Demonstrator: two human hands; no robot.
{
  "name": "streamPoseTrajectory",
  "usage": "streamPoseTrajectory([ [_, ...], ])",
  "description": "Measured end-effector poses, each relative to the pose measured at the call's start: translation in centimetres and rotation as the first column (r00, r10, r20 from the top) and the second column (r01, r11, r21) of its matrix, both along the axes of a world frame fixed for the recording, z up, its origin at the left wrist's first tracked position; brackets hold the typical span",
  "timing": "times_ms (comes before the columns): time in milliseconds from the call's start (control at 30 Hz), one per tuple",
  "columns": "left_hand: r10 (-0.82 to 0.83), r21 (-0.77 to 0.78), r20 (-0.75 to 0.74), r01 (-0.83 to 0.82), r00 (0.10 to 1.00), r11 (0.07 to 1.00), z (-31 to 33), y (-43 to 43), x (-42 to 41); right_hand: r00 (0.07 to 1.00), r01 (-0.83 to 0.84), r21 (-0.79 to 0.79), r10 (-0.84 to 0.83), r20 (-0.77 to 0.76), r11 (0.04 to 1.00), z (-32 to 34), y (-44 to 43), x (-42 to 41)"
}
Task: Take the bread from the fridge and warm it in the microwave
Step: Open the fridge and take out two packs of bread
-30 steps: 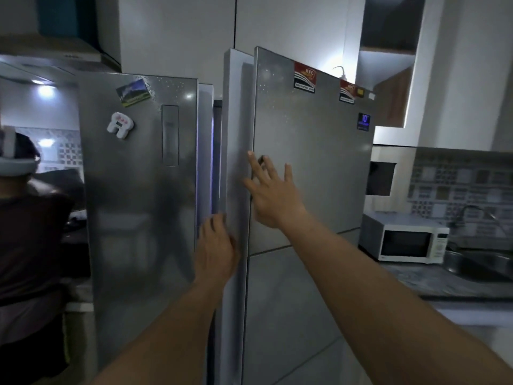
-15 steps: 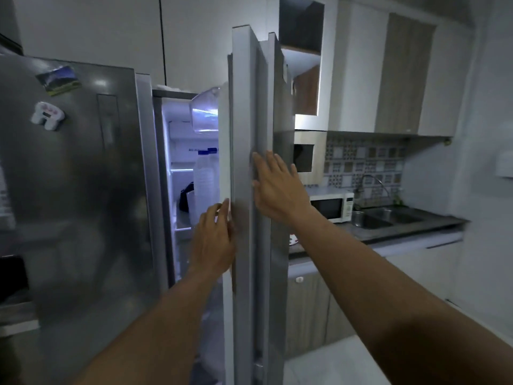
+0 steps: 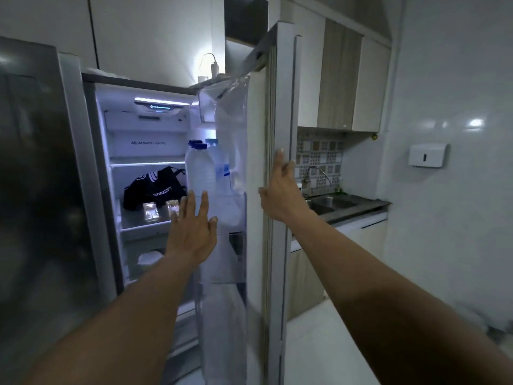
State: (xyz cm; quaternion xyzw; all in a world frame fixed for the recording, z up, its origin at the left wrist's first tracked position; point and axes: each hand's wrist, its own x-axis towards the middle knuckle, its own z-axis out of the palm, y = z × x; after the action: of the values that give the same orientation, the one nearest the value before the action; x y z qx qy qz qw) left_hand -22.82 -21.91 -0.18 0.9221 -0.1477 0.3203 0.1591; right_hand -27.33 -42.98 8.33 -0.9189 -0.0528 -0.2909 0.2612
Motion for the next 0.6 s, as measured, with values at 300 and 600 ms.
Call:
streamPoseTrajectory([
  [300,-0.182,0.014,0.149,0.182,0.972,0.983,-0.8,-6.5,0.9,0.966,0.258,-0.016,-0.258,-0.002,0.966,-2.0,-5.6,1.2],
  [600,-0.325,-0.031,0.131,0.331,0.937,0.943,-1.5,-12.6,3.6,0.939,0.249,-0.147,-0.276,-0.207,0.957,-4.8,-11.2,3.5],
])
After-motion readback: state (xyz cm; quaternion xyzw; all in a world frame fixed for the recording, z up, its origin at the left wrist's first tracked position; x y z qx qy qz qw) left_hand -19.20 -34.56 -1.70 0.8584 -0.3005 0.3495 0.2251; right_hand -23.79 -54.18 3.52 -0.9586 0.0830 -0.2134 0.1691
